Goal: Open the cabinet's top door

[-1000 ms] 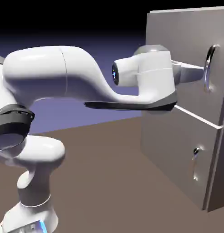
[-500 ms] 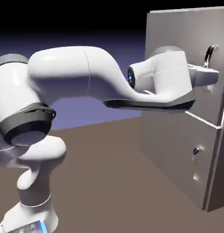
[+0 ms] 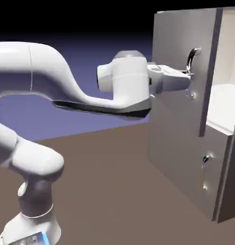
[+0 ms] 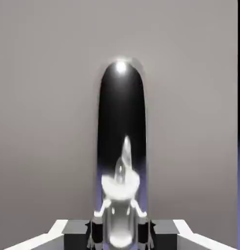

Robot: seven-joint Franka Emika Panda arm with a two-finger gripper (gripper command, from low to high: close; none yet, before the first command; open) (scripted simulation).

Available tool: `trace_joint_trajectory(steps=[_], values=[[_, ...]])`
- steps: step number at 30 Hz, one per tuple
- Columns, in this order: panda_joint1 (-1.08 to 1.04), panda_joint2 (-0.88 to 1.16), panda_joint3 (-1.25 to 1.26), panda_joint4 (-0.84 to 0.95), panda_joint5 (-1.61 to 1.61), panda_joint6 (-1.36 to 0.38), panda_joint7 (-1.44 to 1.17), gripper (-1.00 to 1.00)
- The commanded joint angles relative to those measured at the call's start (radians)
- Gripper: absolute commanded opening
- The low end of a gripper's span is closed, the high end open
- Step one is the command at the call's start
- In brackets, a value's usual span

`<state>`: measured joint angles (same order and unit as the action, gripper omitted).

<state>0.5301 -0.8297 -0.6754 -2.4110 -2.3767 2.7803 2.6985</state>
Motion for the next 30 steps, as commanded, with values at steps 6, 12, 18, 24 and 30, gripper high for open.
trace_joint_trajectory(steps=[6, 12, 18, 24, 30], values=[[-0.191, -0.125, 0.218, -0.177, 0.226, -0.116, -0.109, -1.00], [-0.300, -0.275, 0.424, -0.319, 0.487, -0.251, -0.227, -1.00], [-0.324, -0.405, 0.627, -0.407, 0.748, -0.416, -0.325, -1.00], [-0.300, -0.480, 0.844, -0.432, 0.992, -0.611, -0.383, -1.00], [-0.283, -0.482, 1.061, -0.392, 1.202, -0.810, -0.402, -1.00]])
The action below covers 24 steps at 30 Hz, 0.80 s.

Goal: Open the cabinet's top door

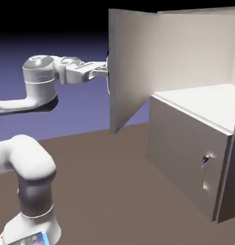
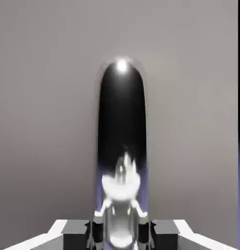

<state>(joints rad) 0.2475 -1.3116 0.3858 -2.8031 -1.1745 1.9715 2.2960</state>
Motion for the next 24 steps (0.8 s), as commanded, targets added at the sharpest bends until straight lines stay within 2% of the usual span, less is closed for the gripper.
trace_joint_trajectory(steps=[1, 10, 24], values=[[-0.001, 0.006, 0.036, 0.013, 0.033, -0.035, -0.001, -1.00], [-0.098, 0.110, 0.363, 0.213, 0.295, -0.346, 0.009, -1.00], [-0.526, 0.226, 0.781, 0.715, 0.529, -0.778, -0.017, -1.00]])
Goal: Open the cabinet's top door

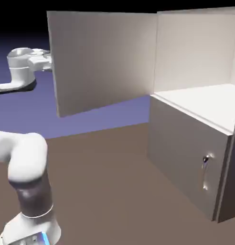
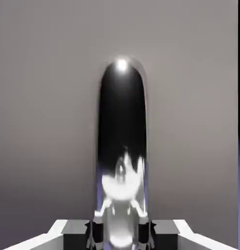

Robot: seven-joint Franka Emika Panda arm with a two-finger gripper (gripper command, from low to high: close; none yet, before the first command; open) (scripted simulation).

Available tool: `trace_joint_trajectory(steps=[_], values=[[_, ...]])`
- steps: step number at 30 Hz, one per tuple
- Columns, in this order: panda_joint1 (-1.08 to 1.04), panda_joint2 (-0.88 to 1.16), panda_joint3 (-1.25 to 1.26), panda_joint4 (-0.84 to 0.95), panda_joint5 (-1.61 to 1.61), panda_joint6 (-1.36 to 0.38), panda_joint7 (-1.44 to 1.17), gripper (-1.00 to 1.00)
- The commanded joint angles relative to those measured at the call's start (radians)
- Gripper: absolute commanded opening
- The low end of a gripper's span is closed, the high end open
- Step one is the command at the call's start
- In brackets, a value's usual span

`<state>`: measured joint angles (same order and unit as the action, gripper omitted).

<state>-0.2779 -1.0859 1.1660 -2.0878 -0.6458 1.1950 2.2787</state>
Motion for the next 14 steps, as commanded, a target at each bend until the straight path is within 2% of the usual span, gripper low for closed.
trace_joint_trajectory(steps=[1, 14], values=[[-0.034, 0.000, 0.022, 0.036, 0.009, -0.026, -0.006, -1.00], [-0.450, -0.057, 0.224, 0.507, 0.076, -0.317, -0.131, -1.00]])
